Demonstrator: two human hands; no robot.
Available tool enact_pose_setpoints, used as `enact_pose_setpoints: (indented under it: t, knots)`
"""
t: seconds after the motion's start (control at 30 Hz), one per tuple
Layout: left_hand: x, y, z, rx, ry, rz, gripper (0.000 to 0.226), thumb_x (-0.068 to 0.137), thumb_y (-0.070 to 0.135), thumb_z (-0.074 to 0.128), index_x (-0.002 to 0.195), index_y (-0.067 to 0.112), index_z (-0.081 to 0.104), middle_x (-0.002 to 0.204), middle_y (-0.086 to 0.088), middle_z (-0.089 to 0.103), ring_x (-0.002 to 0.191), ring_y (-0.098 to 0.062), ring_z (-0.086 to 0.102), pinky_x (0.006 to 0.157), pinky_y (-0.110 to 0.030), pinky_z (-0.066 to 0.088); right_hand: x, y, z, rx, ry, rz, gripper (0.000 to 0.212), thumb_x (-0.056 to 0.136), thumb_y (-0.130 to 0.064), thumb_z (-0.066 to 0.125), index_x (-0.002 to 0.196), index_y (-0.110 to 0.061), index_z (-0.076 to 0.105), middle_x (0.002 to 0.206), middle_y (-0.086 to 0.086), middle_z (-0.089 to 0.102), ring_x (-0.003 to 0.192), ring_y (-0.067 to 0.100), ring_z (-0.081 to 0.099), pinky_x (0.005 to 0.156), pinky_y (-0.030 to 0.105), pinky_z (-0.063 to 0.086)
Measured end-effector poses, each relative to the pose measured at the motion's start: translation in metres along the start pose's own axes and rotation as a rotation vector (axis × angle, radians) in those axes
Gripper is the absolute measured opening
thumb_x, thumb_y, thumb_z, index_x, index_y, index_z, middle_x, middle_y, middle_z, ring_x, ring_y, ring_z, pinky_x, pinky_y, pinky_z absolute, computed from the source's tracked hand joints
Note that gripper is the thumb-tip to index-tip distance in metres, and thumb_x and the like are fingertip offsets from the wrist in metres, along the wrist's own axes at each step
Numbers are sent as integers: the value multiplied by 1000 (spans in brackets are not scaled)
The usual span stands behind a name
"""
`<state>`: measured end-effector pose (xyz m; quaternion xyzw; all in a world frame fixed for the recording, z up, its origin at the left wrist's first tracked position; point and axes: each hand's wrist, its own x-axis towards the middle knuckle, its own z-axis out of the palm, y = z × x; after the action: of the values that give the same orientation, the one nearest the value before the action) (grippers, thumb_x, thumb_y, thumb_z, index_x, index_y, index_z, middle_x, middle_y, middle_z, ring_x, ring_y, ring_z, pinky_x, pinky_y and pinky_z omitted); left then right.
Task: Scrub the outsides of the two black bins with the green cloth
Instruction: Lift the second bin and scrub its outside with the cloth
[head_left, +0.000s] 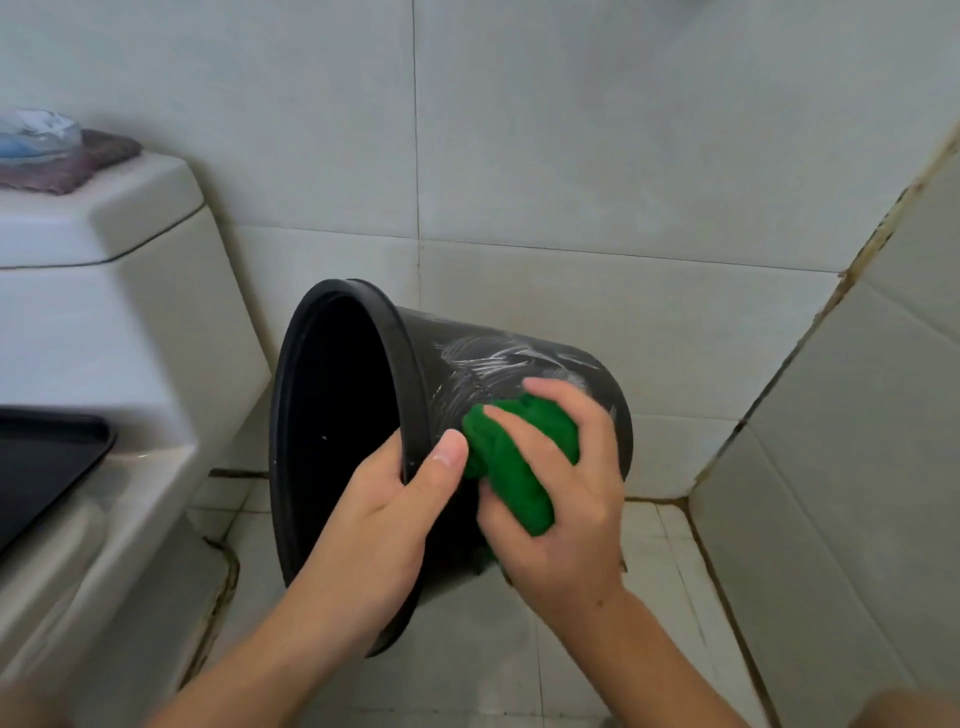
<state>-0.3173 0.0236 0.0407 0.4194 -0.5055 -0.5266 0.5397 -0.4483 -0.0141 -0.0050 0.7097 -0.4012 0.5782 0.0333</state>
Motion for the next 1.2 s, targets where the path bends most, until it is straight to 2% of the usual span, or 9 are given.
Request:
enact_pose_setpoints:
  t: [0.17, 0.3, 0.37, 0.47, 0.63, 0.77, 0.9, 1.07, 1.2]
  knots:
    - [2, 0, -5, -55, 85, -96, 20, 82, 50, 64, 86, 34, 77, 92, 1, 77, 95, -20, 73, 91, -52, 52, -7, 3, 1, 22, -108, -225, 43, 78, -18, 66, 120, -12, 62, 129, 12, 48, 119, 30, 51, 102, 42, 43]
    - [0, 3, -6, -107, 151, -100, 30, 66, 53, 56, 84, 42, 78, 100, 8, 78, 98, -11, 73, 97, -47, 51, -2, 42, -8, -11, 11, 184, 40, 80, -23, 61, 117, -10, 68, 130, 8, 49, 119, 24, 51, 98, 42, 46]
    - [-1, 7, 1, -50, 135, -60, 25, 69, 56, 55, 82, 49, 76, 98, 15, 77, 96, -4, 72, 94, -40, 52, -8, 37, -5, -6, 27, 217, 39, 79, -22, 60, 115, -10, 69, 129, 11, 49, 118, 26, 51, 98, 42, 45]
    - [4, 3, 4, -23, 207, -47, 30, 81, 58, 58, 79, 36, 77, 89, 14, 77, 89, 1, 71, 82, -25, 52, -20, 2, 10, 34, -18, 12, 41, 78, -18, 64, 119, -13, 64, 128, 15, 50, 118, 33, 52, 101, 41, 44]
    - [7, 3, 0, -61, 205, -139, 54, 70, 79, 61, 92, 32, 75, 101, -4, 76, 102, -28, 71, 96, -58, 50, -12, -9, 9, 43, -102, -247, 31, 92, -23, 56, 121, -12, 60, 130, 12, 45, 121, 33, 49, 104, 43, 42]
    - [5, 6, 0, -100, 214, -116, 35, 77, 65, 67, 92, 35, 76, 104, 1, 77, 106, -24, 70, 100, -58, 47, -6, 13, -1, -29, -124, -297, 32, 90, -21, 59, 121, -14, 60, 130, 12, 44, 122, 32, 48, 107, 41, 40]
    - [4, 12, -9, -110, 231, -148, 43, 65, 55, 58, 95, 29, 73, 99, 6, 78, 97, -16, 73, 94, -45, 51, -8, 50, -10, -108, -90, -70, 40, 80, -21, 65, 120, -14, 65, 131, 10, 47, 122, 25, 46, 108, 27, 36]
    - [0, 16, -16, 5, 172, -135, 41, 68, 49, 54, 97, 26, 72, 97, 6, 78, 92, -13, 74, 92, -43, 52, 2, 92, -22, -76, 73, 589, 33, 88, -17, 65, 120, -10, 67, 123, -5, 47, 113, 10, 46, 102, 21, 40]
    - [-2, 12, -11, 17, 148, -140, 33, 71, 46, 55, 89, 30, 77, 94, 9, 78, 90, -8, 74, 86, -37, 55, 0, 67, -11, -63, 56, 507, 38, 81, -24, 63, 116, -12, 69, 124, -2, 49, 113, 16, 50, 99, 14, 37]
